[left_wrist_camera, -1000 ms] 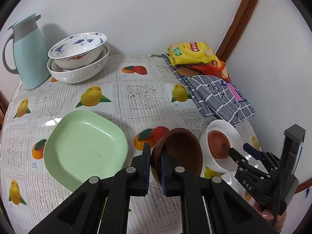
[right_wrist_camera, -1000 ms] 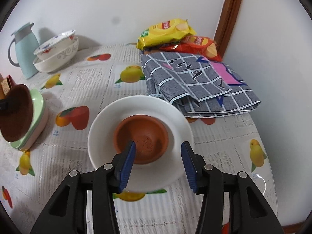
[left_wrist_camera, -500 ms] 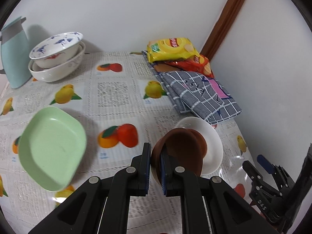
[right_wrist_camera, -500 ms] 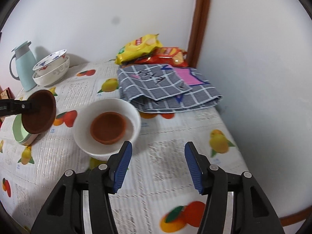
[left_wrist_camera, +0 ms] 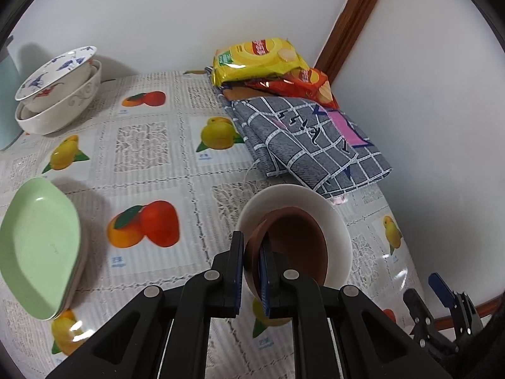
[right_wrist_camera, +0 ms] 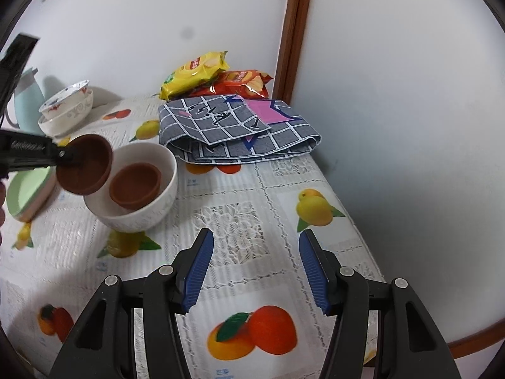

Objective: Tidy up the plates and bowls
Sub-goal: 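Carry the left gripper's clay bowl over the white bowl and lower it in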

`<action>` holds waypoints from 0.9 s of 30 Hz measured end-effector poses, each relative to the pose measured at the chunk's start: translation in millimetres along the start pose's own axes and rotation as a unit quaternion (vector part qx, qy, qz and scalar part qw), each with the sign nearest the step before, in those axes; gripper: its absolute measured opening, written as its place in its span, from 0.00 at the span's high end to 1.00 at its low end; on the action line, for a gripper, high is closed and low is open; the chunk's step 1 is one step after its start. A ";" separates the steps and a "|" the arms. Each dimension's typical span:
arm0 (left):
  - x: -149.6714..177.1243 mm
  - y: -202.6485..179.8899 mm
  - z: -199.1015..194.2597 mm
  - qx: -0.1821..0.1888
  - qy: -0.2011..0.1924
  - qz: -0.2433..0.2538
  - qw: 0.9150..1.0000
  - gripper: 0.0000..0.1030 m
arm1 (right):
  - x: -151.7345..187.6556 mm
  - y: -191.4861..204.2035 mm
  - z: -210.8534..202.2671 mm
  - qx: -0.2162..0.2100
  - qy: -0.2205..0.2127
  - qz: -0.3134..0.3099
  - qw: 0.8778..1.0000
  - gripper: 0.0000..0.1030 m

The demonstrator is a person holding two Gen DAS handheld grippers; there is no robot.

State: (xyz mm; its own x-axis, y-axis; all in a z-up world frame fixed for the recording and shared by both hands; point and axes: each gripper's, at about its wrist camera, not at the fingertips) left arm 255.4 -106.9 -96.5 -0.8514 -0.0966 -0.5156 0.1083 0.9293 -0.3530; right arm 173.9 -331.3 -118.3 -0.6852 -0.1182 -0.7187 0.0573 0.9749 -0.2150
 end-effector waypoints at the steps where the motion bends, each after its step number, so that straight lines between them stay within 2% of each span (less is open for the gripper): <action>1: -0.1 -2.0 4.3 -0.004 0.004 0.002 1.000 0.91 | 1.5 -0.1 0.4 -0.002 -0.002 -0.002 1.000 0.46; 6: -2.7 -6.5 23.2 -0.008 0.014 -0.001 1.000 0.91 | 7.1 -5.0 -0.1 0.003 -0.017 0.011 1.000 0.46; 13: -7.2 -13.8 44.8 -0.010 0.024 -0.002 1.000 0.91 | 15.9 -7.7 6.0 0.020 -0.008 -0.008 1.000 0.46; 18: -6.0 -16.5 54.5 -0.008 0.028 -0.007 1.000 0.91 | 22.4 -9.2 11.0 0.017 0.001 -0.017 1.000 0.46; 22: -5.3 -18.9 56.0 -0.007 0.028 -0.003 1.000 0.91 | 25.8 -12.0 15.4 0.025 0.021 -0.014 0.999 0.46; 27: -3.3 -21.2 55.8 -0.010 0.028 0.002 1.000 0.90 | 26.8 -16.1 13.8 0.012 0.026 0.001 1.000 0.46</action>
State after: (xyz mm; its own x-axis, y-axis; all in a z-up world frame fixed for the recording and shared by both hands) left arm 284.5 -146.2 -130.8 -0.8780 -0.0731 -0.4730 0.1022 0.9368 -0.3346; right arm 164.6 -352.7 -143.2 -0.7221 -0.1053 -0.6838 0.0755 0.9705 -0.2292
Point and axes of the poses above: each gripper's, at about its wrist camera, not at the fingertips, and z roughly the way its jaws point, y to its left, x to its underside, and after that the axes turned 8 degrees about x, right-handed
